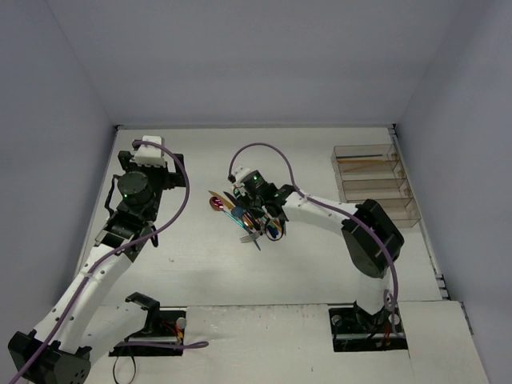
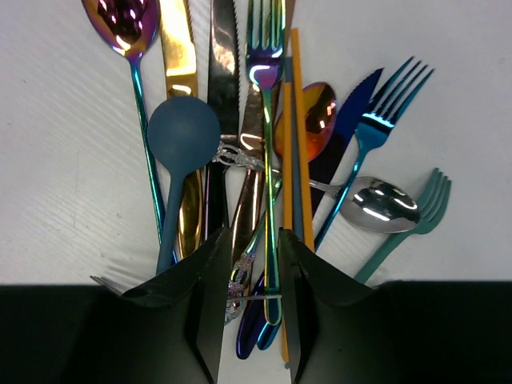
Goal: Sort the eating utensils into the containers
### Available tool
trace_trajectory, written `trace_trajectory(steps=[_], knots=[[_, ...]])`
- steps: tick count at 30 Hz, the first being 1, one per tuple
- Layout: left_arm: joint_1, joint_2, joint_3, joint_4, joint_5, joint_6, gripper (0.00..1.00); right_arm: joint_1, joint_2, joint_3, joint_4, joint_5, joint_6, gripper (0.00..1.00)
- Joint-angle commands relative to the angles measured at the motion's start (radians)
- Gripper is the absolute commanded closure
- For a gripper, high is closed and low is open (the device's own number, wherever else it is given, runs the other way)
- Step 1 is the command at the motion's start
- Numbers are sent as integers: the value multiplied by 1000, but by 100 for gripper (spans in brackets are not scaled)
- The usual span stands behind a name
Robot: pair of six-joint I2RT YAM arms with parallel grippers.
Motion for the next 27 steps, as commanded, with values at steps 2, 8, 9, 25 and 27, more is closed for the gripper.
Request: trace_trajectory(steps=[2, 8, 9, 25, 27], knots=[[-6, -5, 5, 78, 12, -4, 10, 24, 54, 41, 25, 121, -9, 77], [-8, -7, 5, 78, 17, -7, 10, 31, 61, 46, 26, 165, 2, 82], [-8, -7, 5, 77, 18, -7, 10, 32, 58, 47, 26, 167, 2, 82], [-14, -10, 5, 78, 18, -6, 10, 36, 126, 84, 30, 229, 2, 87], [-14, -10, 5, 78, 16, -6, 10, 36, 139, 87, 31, 219, 1, 87]])
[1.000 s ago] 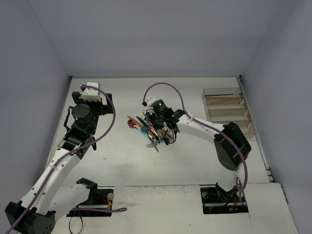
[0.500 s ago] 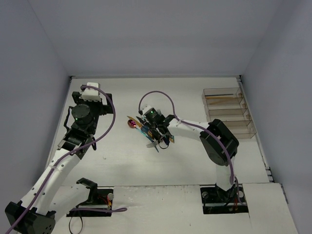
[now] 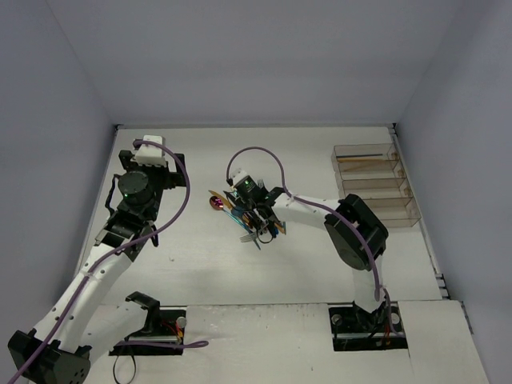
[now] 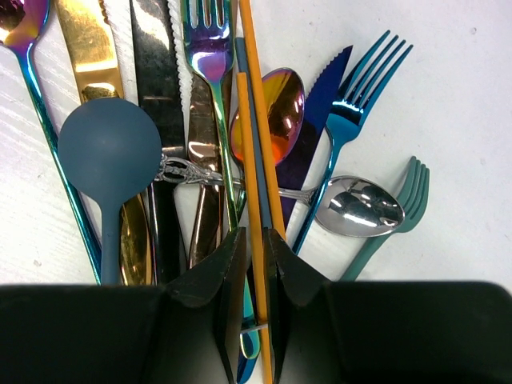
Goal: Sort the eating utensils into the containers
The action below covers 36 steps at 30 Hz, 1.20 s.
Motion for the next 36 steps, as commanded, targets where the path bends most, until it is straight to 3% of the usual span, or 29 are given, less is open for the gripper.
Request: trace_trajectory(steps=[1, 18, 26, 36], knots=[[-8, -11, 5, 78, 13, -4, 10, 3, 21, 48, 27, 24, 6, 87], [-14, -8, 5, 78, 13, -4, 10, 3, 31, 36, 26, 65, 11, 85], [-15, -8, 5, 78, 16, -4, 10, -4, -63, 30, 26, 25, -27, 84], [-14, -7, 5, 76, 13, -4, 10, -68, -53, 13, 27, -48, -40, 85]])
